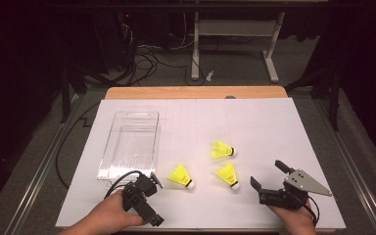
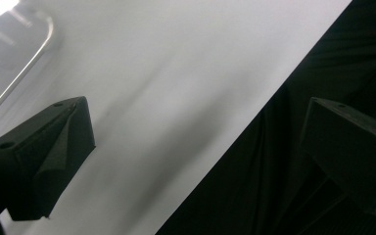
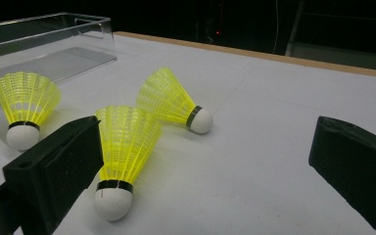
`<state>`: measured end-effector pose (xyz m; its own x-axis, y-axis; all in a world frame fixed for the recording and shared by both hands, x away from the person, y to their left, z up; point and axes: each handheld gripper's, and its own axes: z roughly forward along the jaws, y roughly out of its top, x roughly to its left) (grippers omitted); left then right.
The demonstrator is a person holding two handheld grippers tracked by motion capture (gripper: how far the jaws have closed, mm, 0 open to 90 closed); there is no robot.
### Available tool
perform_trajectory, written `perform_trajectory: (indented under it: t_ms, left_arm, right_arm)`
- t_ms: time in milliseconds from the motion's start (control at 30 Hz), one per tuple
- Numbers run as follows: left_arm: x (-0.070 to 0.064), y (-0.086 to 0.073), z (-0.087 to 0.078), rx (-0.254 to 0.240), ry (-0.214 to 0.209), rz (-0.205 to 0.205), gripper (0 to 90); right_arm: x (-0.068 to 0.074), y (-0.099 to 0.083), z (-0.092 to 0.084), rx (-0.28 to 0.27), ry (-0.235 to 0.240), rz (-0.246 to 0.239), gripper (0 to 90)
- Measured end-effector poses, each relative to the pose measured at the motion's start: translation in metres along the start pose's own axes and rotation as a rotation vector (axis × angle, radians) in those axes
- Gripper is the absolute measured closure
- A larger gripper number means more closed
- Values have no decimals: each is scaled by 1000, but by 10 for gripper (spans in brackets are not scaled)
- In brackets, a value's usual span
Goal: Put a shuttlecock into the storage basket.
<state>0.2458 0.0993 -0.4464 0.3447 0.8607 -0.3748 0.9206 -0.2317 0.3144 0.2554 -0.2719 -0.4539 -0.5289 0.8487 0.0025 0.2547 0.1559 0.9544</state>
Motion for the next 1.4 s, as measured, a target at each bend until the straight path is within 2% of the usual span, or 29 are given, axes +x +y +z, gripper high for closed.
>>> perform_trajectory:
  t_ms: [300,600,867,933,1067,1400]
  left_arm:
    - [-17,3,7,26,1,38,7]
    - [-30,8,7,33,-6,52,7]
    - [-43,15,9,46,-7,88,7]
    - [-48,20,7,40,-11,94,8]
    - [-53,29,2,21,-23,79,16]
    - [-61,51,-11,8,-27,85,41]
  right_arm:
    - [0,0,0,-1,0,3,2]
    - [-1,0,-1,-5,0,6,2]
    - [-1,1,-1,-5,0,9,2]
    - [-1,1,-1,-5,0,9,2]
    - [-1,1,-2,-8,0,9,2]
    - [-1,1,-2,-8,0,8,2]
